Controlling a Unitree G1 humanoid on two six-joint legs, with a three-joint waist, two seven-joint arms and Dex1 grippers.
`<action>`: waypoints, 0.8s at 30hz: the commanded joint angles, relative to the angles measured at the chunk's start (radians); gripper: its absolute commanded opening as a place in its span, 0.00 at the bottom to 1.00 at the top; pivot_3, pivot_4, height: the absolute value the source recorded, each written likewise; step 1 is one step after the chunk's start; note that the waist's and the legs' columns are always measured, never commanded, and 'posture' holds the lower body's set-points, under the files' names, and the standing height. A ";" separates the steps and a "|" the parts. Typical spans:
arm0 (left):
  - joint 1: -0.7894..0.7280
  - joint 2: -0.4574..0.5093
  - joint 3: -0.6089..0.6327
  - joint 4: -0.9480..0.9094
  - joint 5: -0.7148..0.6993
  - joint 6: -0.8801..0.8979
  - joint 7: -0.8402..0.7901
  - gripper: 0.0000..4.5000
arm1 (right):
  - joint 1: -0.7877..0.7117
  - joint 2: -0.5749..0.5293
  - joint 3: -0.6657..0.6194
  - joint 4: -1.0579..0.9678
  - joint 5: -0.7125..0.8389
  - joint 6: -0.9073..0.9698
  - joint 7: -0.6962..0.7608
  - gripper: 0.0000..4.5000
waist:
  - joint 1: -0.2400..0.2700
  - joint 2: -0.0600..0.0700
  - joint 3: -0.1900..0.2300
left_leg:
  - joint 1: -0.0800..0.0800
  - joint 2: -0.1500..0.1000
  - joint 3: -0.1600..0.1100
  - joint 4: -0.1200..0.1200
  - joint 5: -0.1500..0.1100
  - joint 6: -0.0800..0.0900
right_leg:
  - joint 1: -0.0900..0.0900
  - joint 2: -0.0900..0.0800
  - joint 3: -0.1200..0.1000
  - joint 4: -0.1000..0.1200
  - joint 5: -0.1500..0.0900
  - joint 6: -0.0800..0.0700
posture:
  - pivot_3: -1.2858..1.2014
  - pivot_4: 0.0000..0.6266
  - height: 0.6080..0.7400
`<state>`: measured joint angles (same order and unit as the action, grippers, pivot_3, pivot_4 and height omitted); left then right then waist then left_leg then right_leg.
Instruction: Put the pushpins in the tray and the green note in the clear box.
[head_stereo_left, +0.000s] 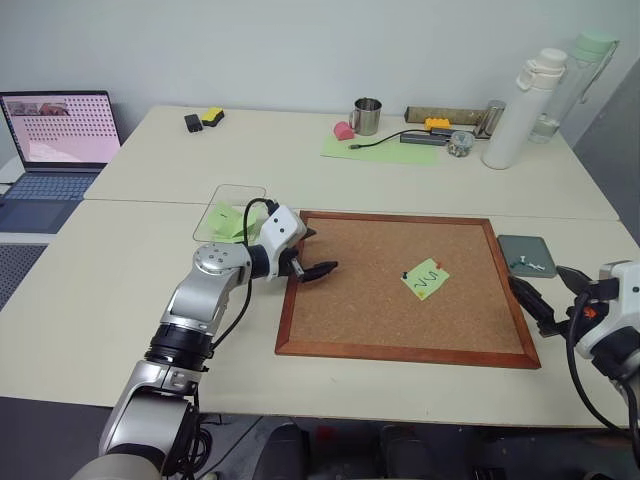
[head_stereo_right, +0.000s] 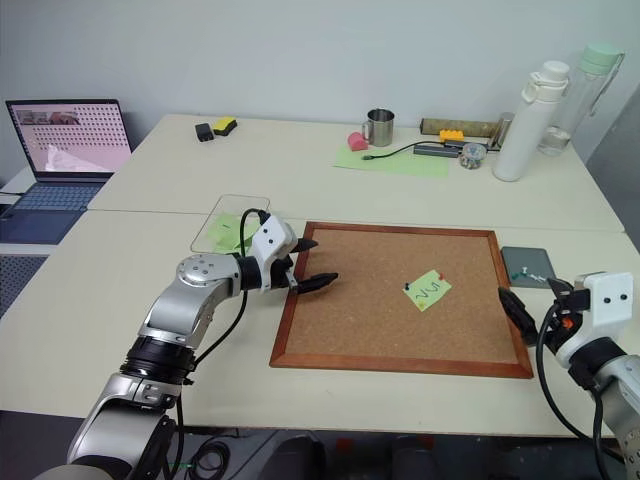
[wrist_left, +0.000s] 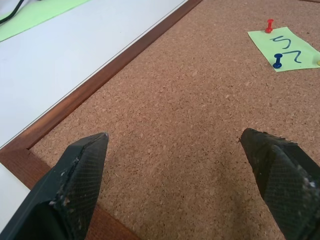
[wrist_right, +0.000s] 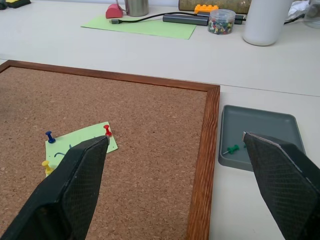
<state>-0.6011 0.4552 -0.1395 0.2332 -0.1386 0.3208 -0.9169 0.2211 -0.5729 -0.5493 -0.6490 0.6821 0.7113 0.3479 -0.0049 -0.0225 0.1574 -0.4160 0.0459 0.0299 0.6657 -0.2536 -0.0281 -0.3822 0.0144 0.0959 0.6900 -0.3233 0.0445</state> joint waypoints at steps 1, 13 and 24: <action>-0.017 0.001 0.020 -0.025 -0.009 -0.018 0.013 1.00 | -0.001 -0.015 -0.025 -0.037 0.012 -0.004 0.002 1.00 | 0.000 0.000 0.000 | 0.000 0.000 0.000 0.000 0.000 0.000 | 0.000 0.000 0.000 0.000 0.000 0.000 | 0.52 0.24 1.00; -0.032 -0.005 0.046 -0.001 -0.058 0.014 -0.019 1.00 | 0.005 -0.018 -0.024 -0.043 0.021 -0.004 -0.001 1.00 | 0.000 0.000 0.000 | 0.000 0.000 0.000 0.000 0.000 0.000 | 0.000 0.000 0.000 0.000 0.000 0.000 | 0.52 0.24 1.00; -0.038 0.003 0.055 0.007 -0.084 0.020 -0.047 1.00 | 0.010 -0.037 -0.009 -0.049 0.025 -0.005 0.027 1.00 | 0.000 0.000 0.000 | 0.000 0.000 0.000 0.000 0.000 0.000 | 0.000 0.000 0.000 0.000 0.000 0.000 | 0.52 0.24 1.00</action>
<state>-0.6213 0.4461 -0.1108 0.2570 -0.2016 0.3437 -0.9539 0.2333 -0.5966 -0.5471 -0.6636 0.6910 0.7116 0.3679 -0.0049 -0.0225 0.1574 -0.4160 0.0458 0.0298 0.6658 -0.2536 -0.0281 -0.3821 0.0145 0.0958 0.6900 -0.3233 0.0445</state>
